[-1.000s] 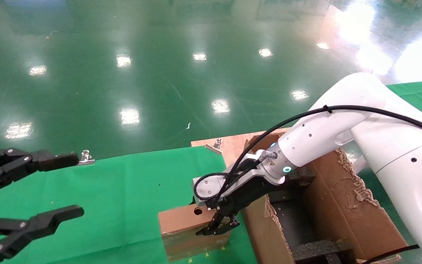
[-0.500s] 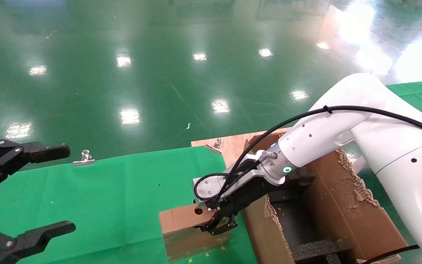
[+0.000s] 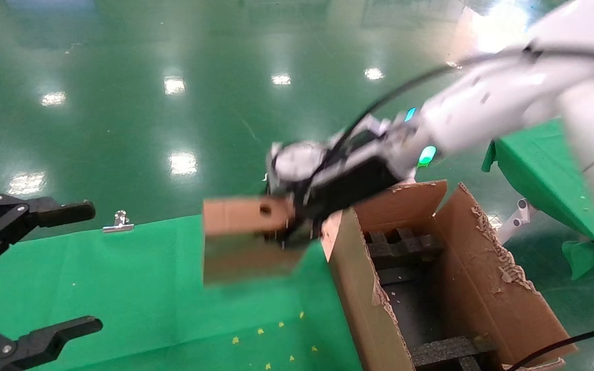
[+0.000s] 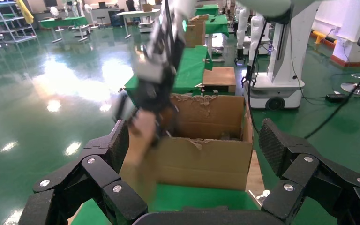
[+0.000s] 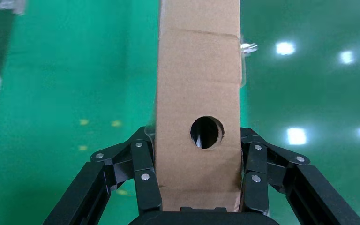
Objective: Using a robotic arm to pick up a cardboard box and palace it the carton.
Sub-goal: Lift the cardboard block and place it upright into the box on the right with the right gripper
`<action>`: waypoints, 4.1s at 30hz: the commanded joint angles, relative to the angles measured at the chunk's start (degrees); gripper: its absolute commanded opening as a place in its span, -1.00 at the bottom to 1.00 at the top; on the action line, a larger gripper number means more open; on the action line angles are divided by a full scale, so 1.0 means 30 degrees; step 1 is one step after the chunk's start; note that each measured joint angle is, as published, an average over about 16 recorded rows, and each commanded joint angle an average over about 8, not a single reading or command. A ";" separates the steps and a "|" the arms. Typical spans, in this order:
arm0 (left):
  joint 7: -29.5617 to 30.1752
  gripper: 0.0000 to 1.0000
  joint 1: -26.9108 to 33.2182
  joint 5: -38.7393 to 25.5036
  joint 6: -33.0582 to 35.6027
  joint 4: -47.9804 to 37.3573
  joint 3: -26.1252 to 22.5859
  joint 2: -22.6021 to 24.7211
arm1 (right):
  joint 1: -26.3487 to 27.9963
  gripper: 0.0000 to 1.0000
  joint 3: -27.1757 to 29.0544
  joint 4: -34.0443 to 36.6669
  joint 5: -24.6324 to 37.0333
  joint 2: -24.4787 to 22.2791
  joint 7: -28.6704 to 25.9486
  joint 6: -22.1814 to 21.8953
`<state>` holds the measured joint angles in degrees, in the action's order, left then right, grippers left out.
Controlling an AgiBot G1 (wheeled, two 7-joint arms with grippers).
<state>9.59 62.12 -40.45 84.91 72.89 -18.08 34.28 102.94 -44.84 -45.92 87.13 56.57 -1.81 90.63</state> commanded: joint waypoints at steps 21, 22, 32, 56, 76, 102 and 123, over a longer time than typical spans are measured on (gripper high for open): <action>-0.0006 1.00 0.0004 0.0009 -0.0005 -0.0001 -0.0013 -0.0005 | 0.5359 -1.00 -0.3869 0.2417 -0.2576 -0.3090 0.1091 0.0163; -0.0007 1.00 0.0004 0.0009 -0.0005 -0.0001 -0.0013 -0.0005 | 0.5539 -1.00 -0.4095 0.2359 -0.2577 -0.3450 0.1028 0.0166; -0.0009 1.00 0.0005 0.0013 -0.0007 -0.0001 -0.0019 -0.0007 | 0.7334 -1.00 -0.6571 0.0836 -0.2140 -0.7698 -0.0158 0.0185; -0.0014 1.00 0.0003 0.0023 -0.0015 -0.0005 -0.0026 -0.0012 | 0.8023 -1.00 -0.9581 -0.3529 -0.2362 -1.2724 -0.3463 -0.0111; -0.0020 1.00 0.0008 0.0026 -0.0012 -0.0012 -0.0035 -0.0012 | 0.5639 -1.00 -1.0762 -0.7358 -0.0383 -1.4521 -1.1991 -0.4455; -0.0027 1.00 0.0012 0.0036 -0.0017 -0.0014 -0.0049 -0.0018 | 0.2910 -1.00 -1.2979 -1.0547 0.4437 -1.3486 -3.0019 -0.6658; -0.0032 1.00 0.0015 0.0043 -0.0022 -0.0014 -0.0060 -0.0022 | 0.1309 -1.00 -1.3975 -1.0574 0.7083 -1.2574 -3.3246 -0.8332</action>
<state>9.49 62.16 -40.32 84.84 72.85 -18.26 34.21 106.76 -86.74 -77.65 108.75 18.70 -101.58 65.00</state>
